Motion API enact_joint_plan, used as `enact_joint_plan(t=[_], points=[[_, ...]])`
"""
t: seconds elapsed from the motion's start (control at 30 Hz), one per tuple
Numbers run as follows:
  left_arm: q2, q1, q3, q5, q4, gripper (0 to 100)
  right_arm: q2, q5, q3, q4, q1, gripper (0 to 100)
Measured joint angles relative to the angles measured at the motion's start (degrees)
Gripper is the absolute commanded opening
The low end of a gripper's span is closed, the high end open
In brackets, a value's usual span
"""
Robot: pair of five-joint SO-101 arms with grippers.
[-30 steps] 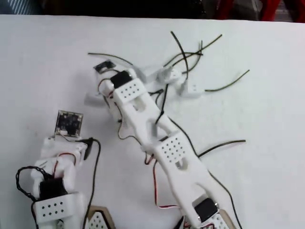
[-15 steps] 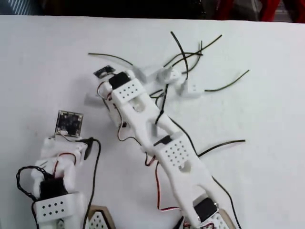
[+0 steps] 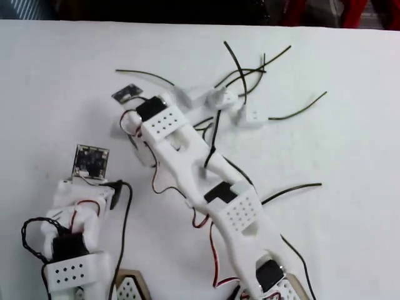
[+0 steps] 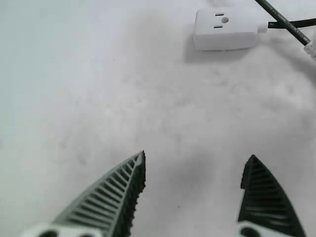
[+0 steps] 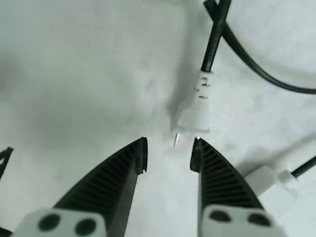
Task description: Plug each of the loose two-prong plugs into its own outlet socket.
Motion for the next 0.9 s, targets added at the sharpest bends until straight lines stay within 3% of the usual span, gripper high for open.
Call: enact_joint_plan(t=[0.7, 0.9], points=[[0.0, 0.0, 0.0, 0.0, 0.0, 31, 6.42, 2.73, -0.09, -4.22, 3.6, 13.3], [0.0, 0.0, 0.0, 0.0, 0.0, 31, 6.51, 2.81, -0.09, -4.84, 4.22, 5.0]])
